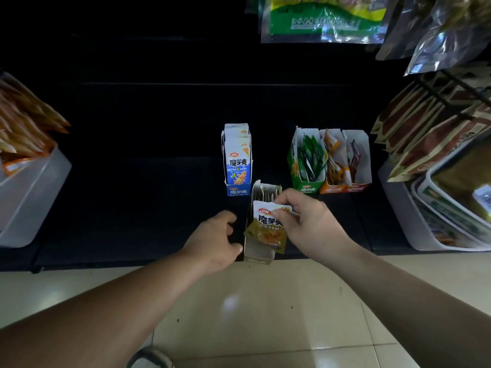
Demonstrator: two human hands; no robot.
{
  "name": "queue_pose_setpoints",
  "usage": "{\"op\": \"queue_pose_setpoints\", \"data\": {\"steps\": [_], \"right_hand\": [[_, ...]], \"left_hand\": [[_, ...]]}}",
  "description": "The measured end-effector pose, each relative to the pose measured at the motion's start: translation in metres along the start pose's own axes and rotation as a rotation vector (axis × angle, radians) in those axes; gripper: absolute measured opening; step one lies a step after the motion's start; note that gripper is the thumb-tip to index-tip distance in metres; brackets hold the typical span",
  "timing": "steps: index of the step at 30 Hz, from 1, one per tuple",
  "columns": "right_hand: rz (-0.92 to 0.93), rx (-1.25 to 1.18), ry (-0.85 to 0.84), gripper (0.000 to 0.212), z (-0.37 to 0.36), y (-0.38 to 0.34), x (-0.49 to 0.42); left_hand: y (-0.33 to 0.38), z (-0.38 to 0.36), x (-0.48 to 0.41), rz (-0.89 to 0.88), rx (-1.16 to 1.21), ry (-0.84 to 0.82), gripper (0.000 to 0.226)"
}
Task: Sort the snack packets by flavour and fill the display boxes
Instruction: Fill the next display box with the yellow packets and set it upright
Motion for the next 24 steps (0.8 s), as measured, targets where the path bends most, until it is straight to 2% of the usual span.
{"op": "queue_pose_setpoints", "data": {"steps": [3, 6, 8, 12, 17, 20, 24], "right_hand": [[-0.028, -0.016, 0.012, 0.007, -0.009, 0.006, -0.001], [-0.044, 0.011, 0.024, 0.007, -0.019, 0.013, -0.001], [-0.039, 0.055, 0.043, 0.009, -0.022, 0.016, -0.002], [-0.046, 0.038, 0.043, 0.011, -0.022, 0.019, -0.003], [-0.102, -0.052, 0.077, 0.011, -0.016, 0.019, -0.003], [-0.149, -0.103, 0.083, 0.013, -0.01, 0.019, 0.0], [-0.176, -0.143, 0.062, 0.013, -0.006, 0.014, 0.003]], "left_hand": [[-0.01, -0.002, 0.002, 0.04, -0.028, -0.09, 0.062], [-0.014, -0.005, 0.003, 0.03, -0.009, -0.11, 0.054], [-0.015, -0.007, 0.001, 0.029, 0.009, -0.087, 0.049], [-0.014, -0.019, 0.0, 0.001, 0.085, -0.042, 0.053], [-0.006, -0.039, -0.005, -0.039, 0.144, 0.086, 0.017], [-0.007, -0.048, -0.007, -0.005, 0.165, 0.18, 0.016], [-0.012, -0.059, -0.009, -0.011, 0.266, 0.187, 0.011]]}}
Point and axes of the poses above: each hand's wrist, its own x-axis away from the middle knuckle, its own z-axis out of the back of the hand, y = z × x, the point moved 2 cm from there along -x, towards the middle knuckle, and after that the axes turned 11 degrees about y, right-handed, at the moved point
